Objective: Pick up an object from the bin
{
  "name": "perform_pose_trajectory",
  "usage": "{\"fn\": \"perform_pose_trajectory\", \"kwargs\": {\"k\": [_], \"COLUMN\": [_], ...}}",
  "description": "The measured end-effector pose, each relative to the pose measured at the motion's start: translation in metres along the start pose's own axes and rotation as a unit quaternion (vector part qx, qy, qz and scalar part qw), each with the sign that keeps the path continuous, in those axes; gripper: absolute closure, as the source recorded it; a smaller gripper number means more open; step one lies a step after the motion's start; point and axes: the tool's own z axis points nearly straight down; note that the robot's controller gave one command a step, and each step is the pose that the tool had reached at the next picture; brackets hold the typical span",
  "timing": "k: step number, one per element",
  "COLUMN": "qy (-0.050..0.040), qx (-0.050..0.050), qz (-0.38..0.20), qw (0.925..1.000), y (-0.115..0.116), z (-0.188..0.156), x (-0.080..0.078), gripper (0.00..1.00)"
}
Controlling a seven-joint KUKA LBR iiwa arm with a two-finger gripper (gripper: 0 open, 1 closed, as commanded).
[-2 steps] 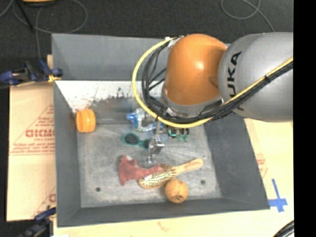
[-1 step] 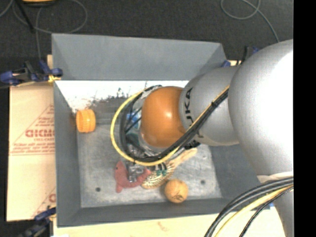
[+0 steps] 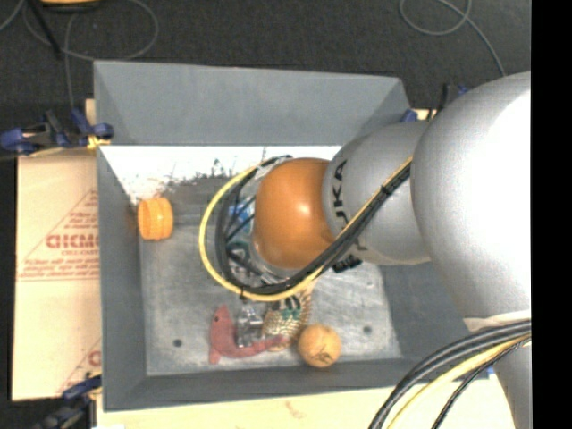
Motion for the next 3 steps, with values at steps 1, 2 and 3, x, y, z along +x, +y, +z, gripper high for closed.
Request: {"fn": "perform_pose_trajectory", "kwargs": {"k": [1,2,3], "qy": [0.0054,0.0019,0.002], "qx": [0.0,-0.001,-0.001], "qz": [0.0,0.001,0.001], "qw": [1.0,1.0,1.0], "y": [0.0006,0.0011,0.001], "z": [0.0012,0.0011,0.0011], "x": [0.003,0.0012,0.0013], "gripper": [1.0,0.0,0.0]}}
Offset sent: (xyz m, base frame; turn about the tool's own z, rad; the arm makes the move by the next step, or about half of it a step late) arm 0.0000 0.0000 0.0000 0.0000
